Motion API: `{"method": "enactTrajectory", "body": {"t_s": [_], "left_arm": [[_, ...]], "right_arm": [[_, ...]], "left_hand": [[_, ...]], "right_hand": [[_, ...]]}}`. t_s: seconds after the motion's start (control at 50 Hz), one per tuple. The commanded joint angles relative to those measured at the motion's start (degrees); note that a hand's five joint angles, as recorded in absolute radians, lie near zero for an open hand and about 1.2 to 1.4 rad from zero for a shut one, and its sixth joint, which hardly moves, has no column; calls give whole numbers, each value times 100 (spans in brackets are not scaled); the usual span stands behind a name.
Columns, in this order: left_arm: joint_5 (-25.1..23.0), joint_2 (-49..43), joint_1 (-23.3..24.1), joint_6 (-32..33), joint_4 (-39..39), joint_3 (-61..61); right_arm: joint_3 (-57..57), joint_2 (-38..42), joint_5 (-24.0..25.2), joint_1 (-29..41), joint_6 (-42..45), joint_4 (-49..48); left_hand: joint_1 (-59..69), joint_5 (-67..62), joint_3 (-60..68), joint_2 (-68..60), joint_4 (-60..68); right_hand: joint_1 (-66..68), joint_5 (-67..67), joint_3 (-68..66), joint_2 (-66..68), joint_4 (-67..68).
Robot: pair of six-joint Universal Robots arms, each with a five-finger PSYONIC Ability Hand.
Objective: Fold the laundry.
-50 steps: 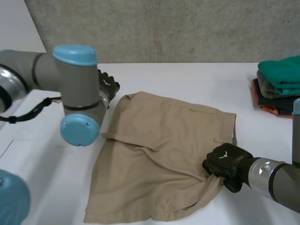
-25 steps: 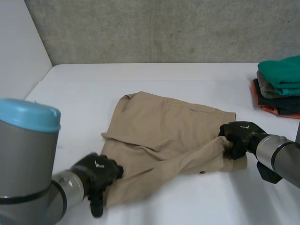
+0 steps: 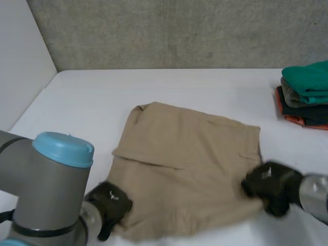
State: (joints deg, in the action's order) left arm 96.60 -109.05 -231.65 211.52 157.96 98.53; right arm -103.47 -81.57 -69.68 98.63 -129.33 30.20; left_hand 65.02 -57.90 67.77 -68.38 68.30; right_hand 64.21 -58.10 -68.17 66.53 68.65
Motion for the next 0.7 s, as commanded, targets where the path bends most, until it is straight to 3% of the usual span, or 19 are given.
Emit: {"method": "enactTrajectory", "body": {"t_s": [0.02,0.12,0.26,0.36,0.54,0.56,0.58,0.62,0.64,0.7], "left_arm": [[272,701,-117,1708,-486,176],[342,554,14,1455,330,-779],[368,-431,94,927,1086,-2345],[377,-1678,182,742,1597,-3918],[720,-3630,235,803,1545,-6388],[737,-3719,243,777,1527,-6547],[711,-3885,261,681,1544,-6766],[624,-3992,322,557,1536,-6855],[580,-4018,375,487,1544,-6864],[544,-3940,507,267,1553,-6742]], "right_arm": [[-491,53,341,-389,2994,1209],[220,466,70,-195,1090,200],[941,809,-177,-160,-538,-627],[1285,1082,-493,-186,-1015,-1270],[1672,1899,-1504,-116,-1025,-3009],[1689,1978,-1565,-90,-1016,-3159],[1724,2109,-1688,-46,-998,-3395],[1742,2189,-1846,-2,-998,-3616],[1742,2224,-1943,16,-1007,-3704],[1699,2164,-2268,69,-1112,-3828]], "left_hand": [[1498,-1210,1223,-1162,1170],[1498,-1210,1223,-1162,1170],[1498,-1210,1223,-1162,1170],[1498,-1210,1223,-1162,1170],[1498,-1210,1223,-1162,1170],[1498,-1210,1223,-1162,1170],[-348,636,-624,684,-676],[-4602,4890,-4878,4938,-4930],[-5502,5790,-5777,5838,-5830],[-5502,5790,-5777,5838,-5830]], "right_hand": [[1579,-1190,-1183,1347,1135],[1579,-1190,-1183,1347,1135],[1579,-1190,-1183,1347,1135],[1579,-1190,-1183,1347,1135],[1579,-1190,-1183,1347,1135],[1127,-738,-731,895,683],[-1808,2197,2204,-2041,-2253],[-4399,4789,4795,-4632,-4844],[-5421,5810,5817,-5653,-5865],[-5421,5810,5817,-5653,-5865]]}}
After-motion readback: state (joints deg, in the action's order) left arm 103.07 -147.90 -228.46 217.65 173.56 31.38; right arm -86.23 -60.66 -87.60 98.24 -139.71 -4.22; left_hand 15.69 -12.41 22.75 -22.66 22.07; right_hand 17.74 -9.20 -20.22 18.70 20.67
